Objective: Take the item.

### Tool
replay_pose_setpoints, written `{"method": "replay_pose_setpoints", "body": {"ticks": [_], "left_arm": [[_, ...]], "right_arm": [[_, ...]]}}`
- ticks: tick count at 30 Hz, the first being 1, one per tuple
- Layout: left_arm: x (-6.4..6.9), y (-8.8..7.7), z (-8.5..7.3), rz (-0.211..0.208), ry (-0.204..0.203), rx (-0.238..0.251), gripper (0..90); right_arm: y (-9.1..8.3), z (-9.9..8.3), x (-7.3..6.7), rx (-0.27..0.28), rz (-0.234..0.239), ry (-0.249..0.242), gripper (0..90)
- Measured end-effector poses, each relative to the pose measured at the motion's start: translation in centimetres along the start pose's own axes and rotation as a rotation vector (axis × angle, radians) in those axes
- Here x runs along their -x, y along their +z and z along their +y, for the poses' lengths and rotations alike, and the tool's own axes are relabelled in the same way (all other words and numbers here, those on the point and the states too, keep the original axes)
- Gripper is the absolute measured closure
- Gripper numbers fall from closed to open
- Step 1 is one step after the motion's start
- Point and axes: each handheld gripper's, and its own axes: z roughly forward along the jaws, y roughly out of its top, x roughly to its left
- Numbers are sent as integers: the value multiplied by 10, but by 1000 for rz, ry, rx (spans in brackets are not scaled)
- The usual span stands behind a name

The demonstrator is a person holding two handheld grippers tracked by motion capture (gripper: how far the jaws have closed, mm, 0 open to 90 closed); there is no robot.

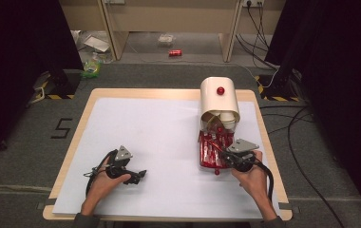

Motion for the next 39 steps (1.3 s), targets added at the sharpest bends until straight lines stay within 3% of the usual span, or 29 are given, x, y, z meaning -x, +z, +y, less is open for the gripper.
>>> {"method": "replay_pose_setpoints", "body": {"ticks": [14, 21, 28, 39], "left_arm": [[0, 0, 0, -1, -1, 1, 0], [0, 0, 0, -3, -2, 1, 0], [0, 0, 0, -3, -2, 1, 0], [0, 0, 0, -4, -3, 2, 0]], "right_arm": [[1, 0, 0, -1, 0, 1, 827], [-8, 4, -4, -15, -4, -59, 835], [-20, 6, -4, 40, 30, -25, 835], [-22, 15, -12, 96, 83, -19, 833]]}}
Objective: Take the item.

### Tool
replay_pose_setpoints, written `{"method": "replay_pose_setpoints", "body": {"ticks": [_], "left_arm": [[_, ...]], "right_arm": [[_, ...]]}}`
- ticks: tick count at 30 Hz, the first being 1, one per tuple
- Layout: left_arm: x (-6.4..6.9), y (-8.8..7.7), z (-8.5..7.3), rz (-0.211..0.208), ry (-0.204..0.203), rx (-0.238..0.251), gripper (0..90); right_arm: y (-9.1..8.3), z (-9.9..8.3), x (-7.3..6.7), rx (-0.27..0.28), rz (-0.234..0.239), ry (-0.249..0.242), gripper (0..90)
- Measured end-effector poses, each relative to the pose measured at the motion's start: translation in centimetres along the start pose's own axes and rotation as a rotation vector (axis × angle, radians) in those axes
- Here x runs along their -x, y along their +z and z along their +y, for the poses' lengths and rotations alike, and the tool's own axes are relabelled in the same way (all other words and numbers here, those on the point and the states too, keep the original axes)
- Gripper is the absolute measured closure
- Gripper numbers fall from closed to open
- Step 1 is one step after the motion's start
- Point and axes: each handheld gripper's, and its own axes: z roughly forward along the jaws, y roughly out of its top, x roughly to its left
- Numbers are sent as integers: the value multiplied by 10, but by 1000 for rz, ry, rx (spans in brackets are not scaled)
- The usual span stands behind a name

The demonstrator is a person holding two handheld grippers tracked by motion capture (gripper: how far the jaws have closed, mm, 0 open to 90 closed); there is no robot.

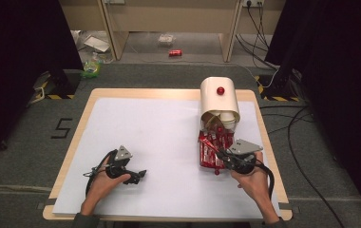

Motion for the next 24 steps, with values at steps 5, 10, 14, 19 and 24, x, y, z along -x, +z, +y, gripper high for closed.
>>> {"method": "replay_pose_setpoints", "body": {"ticks": [5, 10, 14, 19, 24], "left_arm": [[0, 0, 0, 2, 2, -3, 0], [0, 0, 0, 3, 2, -3, 0], [0, 0, 0, 3, 2, -3, 0], [0, 0, 0, 4, 3, -3, 0], [0, 0, 0, 4, 2, -3, 0]], "right_arm": [[4, 7, -9, 37, 17, -11, 832], [13, 15, -14, 49, 37, -24, 832], [20, 19, -18, 52, 46, -35, 832], [30, 27, -26, 56, 69, -63, 832], [37, 29, -31, 51, 82, -73, 832]]}}
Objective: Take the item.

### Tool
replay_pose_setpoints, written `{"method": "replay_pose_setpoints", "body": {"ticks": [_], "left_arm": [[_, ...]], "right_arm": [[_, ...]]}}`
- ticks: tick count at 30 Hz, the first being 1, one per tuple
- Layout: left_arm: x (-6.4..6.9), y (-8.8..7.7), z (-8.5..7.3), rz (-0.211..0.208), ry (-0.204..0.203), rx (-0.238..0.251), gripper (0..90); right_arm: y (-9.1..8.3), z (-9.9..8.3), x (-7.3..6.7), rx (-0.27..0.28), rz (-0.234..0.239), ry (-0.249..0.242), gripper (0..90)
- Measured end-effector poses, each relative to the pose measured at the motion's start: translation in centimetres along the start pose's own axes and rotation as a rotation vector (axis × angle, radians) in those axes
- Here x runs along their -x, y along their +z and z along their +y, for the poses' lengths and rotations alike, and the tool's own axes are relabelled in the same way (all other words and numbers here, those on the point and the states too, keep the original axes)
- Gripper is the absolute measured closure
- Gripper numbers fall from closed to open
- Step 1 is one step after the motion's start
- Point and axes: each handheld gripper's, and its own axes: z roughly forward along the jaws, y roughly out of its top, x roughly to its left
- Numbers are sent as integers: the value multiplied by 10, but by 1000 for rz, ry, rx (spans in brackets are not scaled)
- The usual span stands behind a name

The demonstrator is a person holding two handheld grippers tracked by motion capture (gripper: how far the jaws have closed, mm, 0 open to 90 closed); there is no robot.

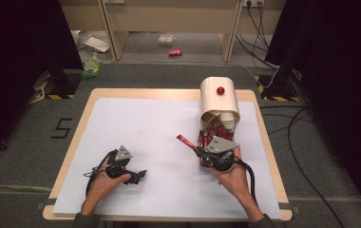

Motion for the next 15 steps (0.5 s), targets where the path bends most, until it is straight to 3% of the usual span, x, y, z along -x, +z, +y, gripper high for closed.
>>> {"method": "replay_pose_setpoints", "body": {"ticks": [11, 15], "left_arm": [[0, 0, 0, 0, 1, 0, 0], [0, 0, 0, 0, 1, 0, 0]], "right_arm": [[17, 3, -2, -4, 16, 2, 831], [24, 6, -2, 10, 22, 28, 831]]}}
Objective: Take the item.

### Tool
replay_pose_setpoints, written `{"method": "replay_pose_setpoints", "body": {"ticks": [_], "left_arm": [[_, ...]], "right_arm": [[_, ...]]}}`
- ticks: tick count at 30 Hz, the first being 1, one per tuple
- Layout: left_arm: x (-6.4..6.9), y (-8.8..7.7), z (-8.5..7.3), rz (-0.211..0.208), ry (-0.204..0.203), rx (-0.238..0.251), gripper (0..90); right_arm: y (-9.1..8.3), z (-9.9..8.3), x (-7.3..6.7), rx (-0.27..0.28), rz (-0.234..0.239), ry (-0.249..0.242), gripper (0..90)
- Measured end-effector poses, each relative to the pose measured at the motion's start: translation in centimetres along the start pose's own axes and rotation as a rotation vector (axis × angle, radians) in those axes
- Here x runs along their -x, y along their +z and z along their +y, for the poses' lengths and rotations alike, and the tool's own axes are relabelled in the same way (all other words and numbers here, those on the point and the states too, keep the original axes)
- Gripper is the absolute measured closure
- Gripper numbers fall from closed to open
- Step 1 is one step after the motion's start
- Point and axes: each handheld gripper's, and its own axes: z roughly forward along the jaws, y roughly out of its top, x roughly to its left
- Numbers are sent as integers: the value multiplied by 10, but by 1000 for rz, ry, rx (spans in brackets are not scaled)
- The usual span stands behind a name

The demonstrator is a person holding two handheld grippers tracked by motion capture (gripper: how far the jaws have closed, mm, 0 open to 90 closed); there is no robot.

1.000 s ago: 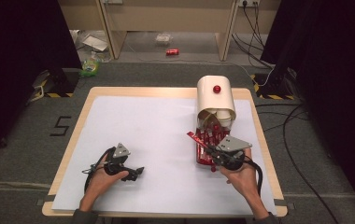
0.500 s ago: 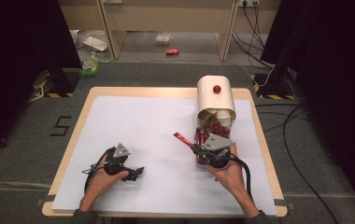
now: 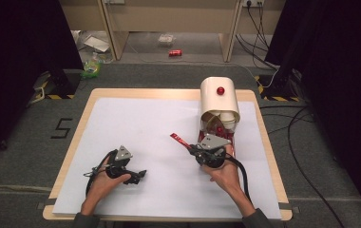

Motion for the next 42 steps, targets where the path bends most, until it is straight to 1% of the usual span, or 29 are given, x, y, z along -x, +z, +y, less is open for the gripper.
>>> {"method": "replay_pose_setpoints", "body": {"ticks": [4, 11, 20, 22, 25, 27, 33, 34, 39, 40, 42], "left_arm": [[0, 0, 0, 0, 0, 0, 0], [0, 0, 0, 0, -1, 0, 0], [0, 0, 0, 0, 0, 0, 0], [0, 0, 0, 1, 1, 0, 0], [0, 0, 0, 0, 0, 0, 0], [0, 0, 0, 0, 0, 0, 0], [0, 0, 0, 0, 0, 0, 0], [0, 0, 0, 1, 1, 0, 0], [0, 0, 0, 0, 0, 0, 0], [0, 0, 0, 0, 0, 0, 0], [0, 0, 0, 0, 0, 0, 0]], "right_arm": [[6, 3, -1, 4, 15, 18, 831], [16, 9, -10, -2, 43, 7, 830], [27, 11, -14, -5, 70, 7, 828], [31, 11, -16, -9, 82, -1, 827], [34, 11, -18, -14, 87, -6, 826], [38, 10, -20, -23, 102, -11, 825], [44, 10, -23, -28, 109, -5, 825], [45, 10, -24, -32, 116, -7, 823], [52, 9, -28, -46, 119, -9, 819], [56, 8, -31, -64, 126, -18, 816], [59, 8, -33, -73, 118, -44, 811]]}}
